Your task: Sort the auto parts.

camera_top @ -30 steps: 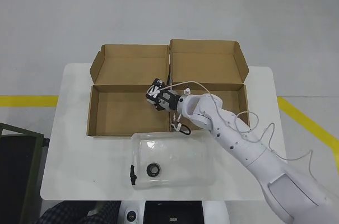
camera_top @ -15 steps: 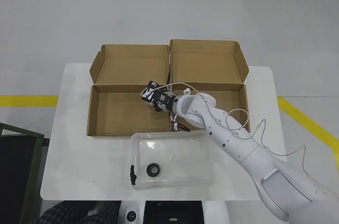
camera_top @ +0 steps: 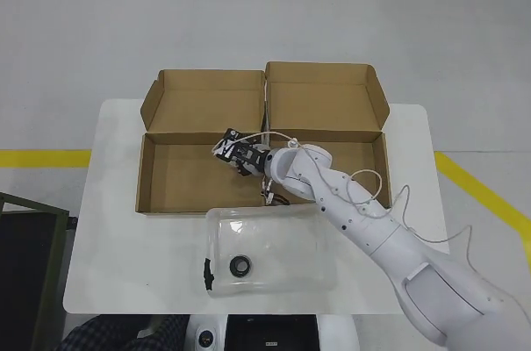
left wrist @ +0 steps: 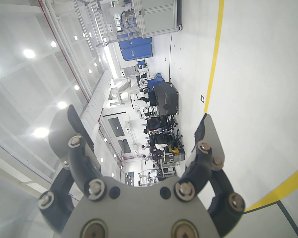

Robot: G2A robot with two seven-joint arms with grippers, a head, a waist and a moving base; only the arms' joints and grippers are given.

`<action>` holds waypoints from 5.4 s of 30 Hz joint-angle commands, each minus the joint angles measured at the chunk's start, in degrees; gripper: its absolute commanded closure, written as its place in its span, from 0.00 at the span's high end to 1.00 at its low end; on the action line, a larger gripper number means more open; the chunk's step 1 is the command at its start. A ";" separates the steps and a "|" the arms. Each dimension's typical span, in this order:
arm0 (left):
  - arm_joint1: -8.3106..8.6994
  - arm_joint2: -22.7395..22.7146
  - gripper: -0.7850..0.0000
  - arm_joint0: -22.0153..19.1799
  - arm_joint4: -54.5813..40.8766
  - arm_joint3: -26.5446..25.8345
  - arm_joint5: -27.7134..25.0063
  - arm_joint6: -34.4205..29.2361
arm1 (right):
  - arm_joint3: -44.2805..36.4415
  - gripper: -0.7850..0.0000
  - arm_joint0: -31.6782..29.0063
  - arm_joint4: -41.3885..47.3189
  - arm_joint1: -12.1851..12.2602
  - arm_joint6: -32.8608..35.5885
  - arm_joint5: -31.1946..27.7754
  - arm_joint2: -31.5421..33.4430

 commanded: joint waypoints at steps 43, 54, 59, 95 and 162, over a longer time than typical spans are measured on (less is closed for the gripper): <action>0.00 0.00 1.00 0.00 0.00 0.00 0.00 0.00 | -51.56 0.62 -41.96 -24.26 14.79 -5.83 -34.25 23.69; 0.00 0.00 1.00 0.00 0.00 0.00 0.00 0.00 | -48.59 0.65 -43.12 -23.41 15.62 -3.33 -36.82 23.06; 0.00 0.00 1.00 0.00 0.00 0.00 0.00 0.00 | -45.57 0.65 -41.11 -21.51 15.37 -2.38 -36.19 21.61; 0.00 0.00 1.00 0.00 0.00 0.00 0.00 0.00 | -31.59 0.00 -29.13 -14.23 12.34 -2.40 -34.48 8.82; 0.00 0.00 1.00 0.00 0.00 0.00 0.00 0.00 | -41.21 0.00 -38.04 22.64 20.01 -9.20 -29.07 33.62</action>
